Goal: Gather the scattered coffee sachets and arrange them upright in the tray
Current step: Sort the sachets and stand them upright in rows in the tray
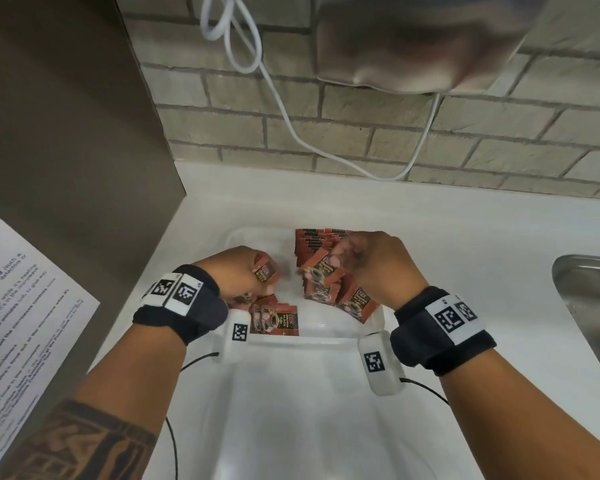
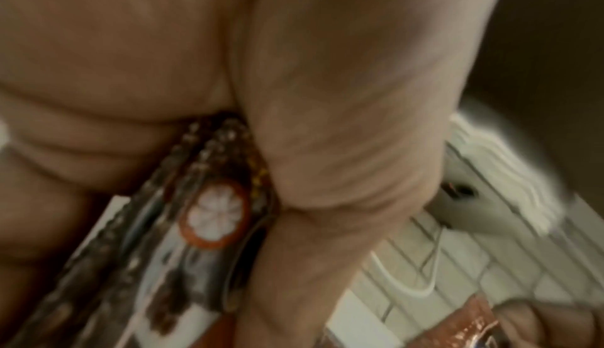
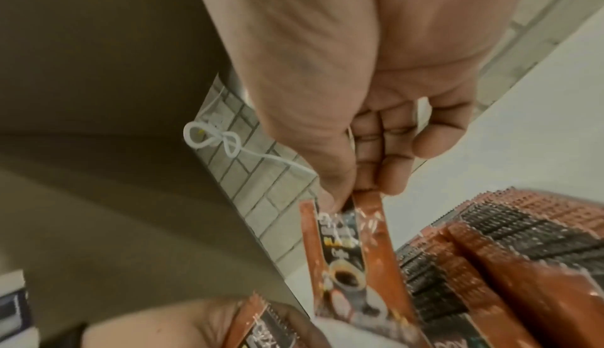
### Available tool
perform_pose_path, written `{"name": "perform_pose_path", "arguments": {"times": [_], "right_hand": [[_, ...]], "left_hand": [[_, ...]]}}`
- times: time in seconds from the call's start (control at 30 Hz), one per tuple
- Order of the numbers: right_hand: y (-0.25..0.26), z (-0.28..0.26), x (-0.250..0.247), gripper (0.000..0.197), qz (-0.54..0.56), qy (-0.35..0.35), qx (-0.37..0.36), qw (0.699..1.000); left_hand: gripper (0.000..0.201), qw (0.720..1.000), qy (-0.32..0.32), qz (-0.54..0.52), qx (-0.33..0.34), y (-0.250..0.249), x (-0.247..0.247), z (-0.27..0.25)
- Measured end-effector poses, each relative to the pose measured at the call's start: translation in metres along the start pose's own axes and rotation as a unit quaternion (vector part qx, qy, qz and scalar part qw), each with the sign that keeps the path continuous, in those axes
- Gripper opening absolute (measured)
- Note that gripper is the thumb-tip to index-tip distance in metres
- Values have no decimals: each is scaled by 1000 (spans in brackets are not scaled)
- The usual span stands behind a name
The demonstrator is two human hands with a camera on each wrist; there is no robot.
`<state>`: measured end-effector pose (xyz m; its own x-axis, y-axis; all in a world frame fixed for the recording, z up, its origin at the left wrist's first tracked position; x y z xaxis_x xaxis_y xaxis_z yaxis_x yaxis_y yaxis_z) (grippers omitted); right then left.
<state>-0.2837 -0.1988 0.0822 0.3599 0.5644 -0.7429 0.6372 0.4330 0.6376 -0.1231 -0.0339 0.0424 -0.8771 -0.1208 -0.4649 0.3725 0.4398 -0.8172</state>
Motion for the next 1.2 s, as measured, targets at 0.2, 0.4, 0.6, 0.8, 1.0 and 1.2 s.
{"name": "perform_pose_path", "arguments": {"times": [0.2,0.4,0.6,0.8,1.0,1.2], "right_hand": [[-3,14,36,20,-216,50,29,975],[4,17,44,23,-318,48,13,947],[4,20,46,15,-310,58,15,949],[5,19,45,16,-280,60,15,958],[2,19,45,13,-244,69,14,967],[-5,19,40,19,-189,74,16,979]], "left_hand": [[35,964,146,216,48,-14,33,18],[48,945,194,262,24,-7,68,51],[53,934,212,288,2,3,75,71],[51,933,227,279,-9,7,76,80],[50,931,239,275,-11,6,79,82],[51,938,241,248,5,1,78,79]]}}
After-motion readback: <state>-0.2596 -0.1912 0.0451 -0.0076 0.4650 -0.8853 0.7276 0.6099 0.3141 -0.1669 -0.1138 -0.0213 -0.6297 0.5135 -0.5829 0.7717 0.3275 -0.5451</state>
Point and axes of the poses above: each hand's wrist, its own z-axis towards the middle knuckle, its own x-axis out of the palm, y = z × x, the point moved 4 cm from there along z, towards the middle knuckle, and after that the axes turned 15 degrees about x, right-handed, at the moved point
